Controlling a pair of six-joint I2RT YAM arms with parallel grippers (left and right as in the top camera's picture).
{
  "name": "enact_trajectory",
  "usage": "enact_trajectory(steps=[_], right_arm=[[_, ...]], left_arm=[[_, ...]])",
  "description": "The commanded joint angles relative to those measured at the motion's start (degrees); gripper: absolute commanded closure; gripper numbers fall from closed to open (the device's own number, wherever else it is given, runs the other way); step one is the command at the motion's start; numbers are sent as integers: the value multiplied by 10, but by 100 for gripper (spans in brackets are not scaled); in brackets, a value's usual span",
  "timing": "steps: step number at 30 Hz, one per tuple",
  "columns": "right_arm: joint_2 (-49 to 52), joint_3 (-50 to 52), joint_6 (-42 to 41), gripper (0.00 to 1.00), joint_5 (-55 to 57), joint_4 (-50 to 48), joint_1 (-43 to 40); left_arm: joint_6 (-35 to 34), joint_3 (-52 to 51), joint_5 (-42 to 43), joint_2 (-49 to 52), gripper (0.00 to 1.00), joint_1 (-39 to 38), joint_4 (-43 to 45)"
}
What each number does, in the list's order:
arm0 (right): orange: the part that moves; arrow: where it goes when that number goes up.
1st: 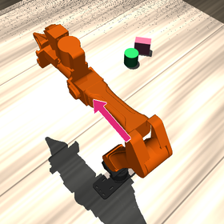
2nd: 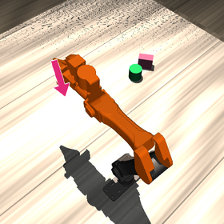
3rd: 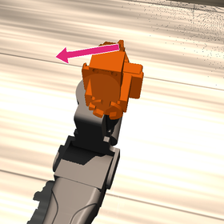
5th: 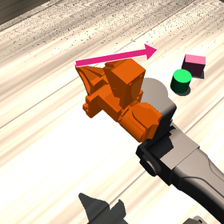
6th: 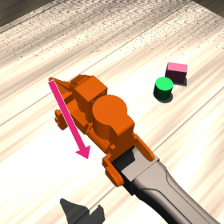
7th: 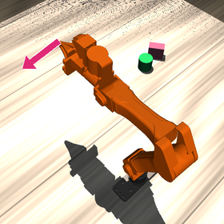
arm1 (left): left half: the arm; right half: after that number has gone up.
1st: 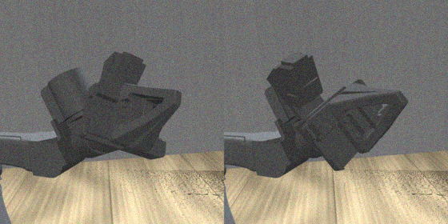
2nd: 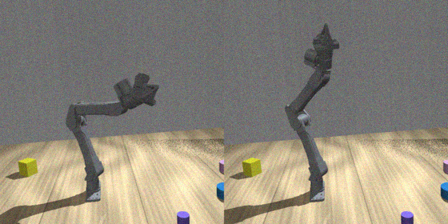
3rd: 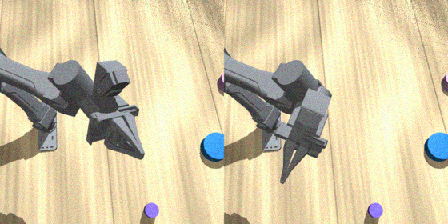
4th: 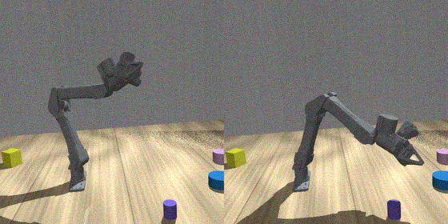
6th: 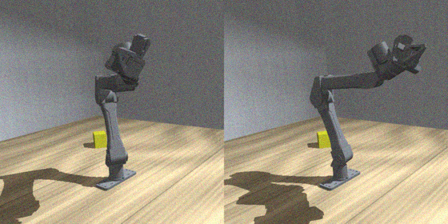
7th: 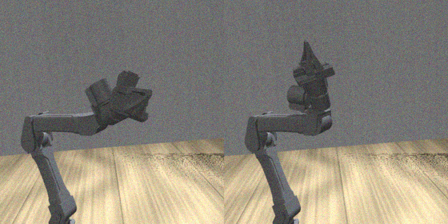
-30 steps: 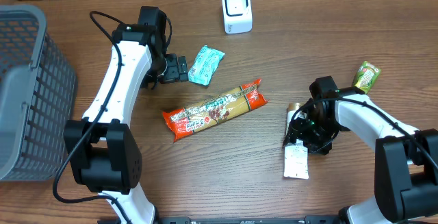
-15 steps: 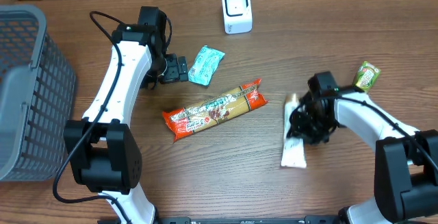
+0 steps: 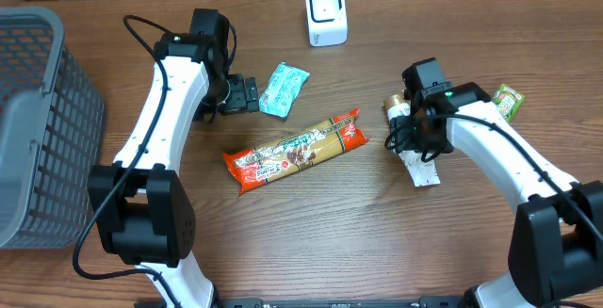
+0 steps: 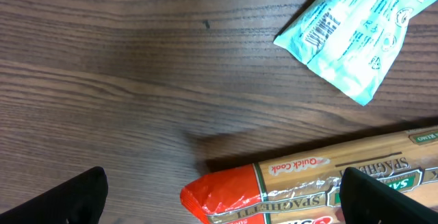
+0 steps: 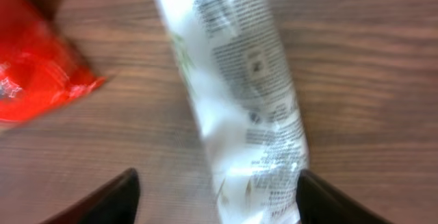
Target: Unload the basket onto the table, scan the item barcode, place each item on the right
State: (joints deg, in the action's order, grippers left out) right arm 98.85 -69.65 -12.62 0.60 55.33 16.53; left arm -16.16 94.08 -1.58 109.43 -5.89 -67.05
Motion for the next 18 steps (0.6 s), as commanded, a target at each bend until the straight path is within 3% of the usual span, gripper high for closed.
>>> enact_trajectory(steps=[1,4,7,18], right_arm=[[-17,-42,6,18,-101,13,-73],[-14,-33,35,12,-189,22,-141],[-6,-4,78,12,-240,19,-187],[50,113,149,16,-318,-100,-202]], left_arm=[[0,0,-5,1,0,2,0],[1,0,-5,1,0,2,0],[0,0,-5,1,0,2,0],[1,0,-5,1,1,2,0]])
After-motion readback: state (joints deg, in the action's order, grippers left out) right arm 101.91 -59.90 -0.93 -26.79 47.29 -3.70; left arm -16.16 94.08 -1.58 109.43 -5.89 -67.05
